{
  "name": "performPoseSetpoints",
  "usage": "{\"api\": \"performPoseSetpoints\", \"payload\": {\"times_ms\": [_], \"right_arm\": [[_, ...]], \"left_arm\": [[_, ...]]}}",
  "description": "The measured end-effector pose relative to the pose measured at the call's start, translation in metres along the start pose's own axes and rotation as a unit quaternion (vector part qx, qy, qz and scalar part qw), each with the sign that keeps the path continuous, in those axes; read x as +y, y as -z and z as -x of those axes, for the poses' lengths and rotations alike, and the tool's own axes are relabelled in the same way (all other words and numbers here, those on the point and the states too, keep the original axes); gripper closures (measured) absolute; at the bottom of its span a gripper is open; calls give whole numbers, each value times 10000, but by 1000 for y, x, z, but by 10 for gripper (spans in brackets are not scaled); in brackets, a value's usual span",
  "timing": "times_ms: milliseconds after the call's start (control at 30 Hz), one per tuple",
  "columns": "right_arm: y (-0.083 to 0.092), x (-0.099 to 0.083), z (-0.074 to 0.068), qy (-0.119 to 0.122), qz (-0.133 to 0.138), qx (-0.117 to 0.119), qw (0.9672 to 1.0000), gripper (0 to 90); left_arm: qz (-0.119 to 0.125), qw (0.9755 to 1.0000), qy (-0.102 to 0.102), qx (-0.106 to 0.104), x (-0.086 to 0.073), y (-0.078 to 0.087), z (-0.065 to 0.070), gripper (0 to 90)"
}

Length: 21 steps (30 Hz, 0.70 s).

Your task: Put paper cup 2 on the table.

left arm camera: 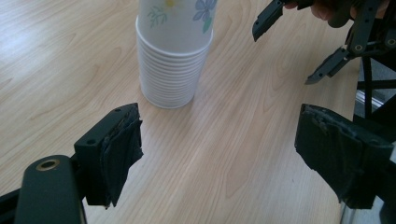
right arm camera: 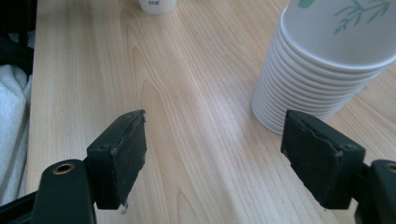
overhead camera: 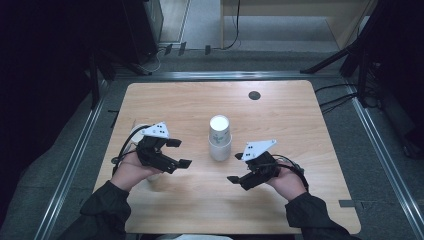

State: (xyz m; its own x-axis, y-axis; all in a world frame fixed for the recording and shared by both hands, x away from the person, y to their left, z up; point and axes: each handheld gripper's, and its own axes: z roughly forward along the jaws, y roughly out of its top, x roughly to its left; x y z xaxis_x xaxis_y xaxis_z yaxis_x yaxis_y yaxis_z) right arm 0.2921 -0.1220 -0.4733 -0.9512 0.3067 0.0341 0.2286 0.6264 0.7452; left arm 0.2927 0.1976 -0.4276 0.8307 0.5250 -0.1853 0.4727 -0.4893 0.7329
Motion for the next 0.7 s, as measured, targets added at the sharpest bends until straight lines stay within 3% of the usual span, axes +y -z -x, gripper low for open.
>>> {"api": "performPoseSetpoints", "payload": {"times_ms": [500,700], "right_arm": [[10,-12,-5,-90,-70,-175,9998,224],[14,-15,-6,-143,-73,-227,9996,224]], "left_arm": [[-199,9991,-377,-59,14,-31,14,148],[-257,9988,-420,-82,17,-42,21,147]]}}
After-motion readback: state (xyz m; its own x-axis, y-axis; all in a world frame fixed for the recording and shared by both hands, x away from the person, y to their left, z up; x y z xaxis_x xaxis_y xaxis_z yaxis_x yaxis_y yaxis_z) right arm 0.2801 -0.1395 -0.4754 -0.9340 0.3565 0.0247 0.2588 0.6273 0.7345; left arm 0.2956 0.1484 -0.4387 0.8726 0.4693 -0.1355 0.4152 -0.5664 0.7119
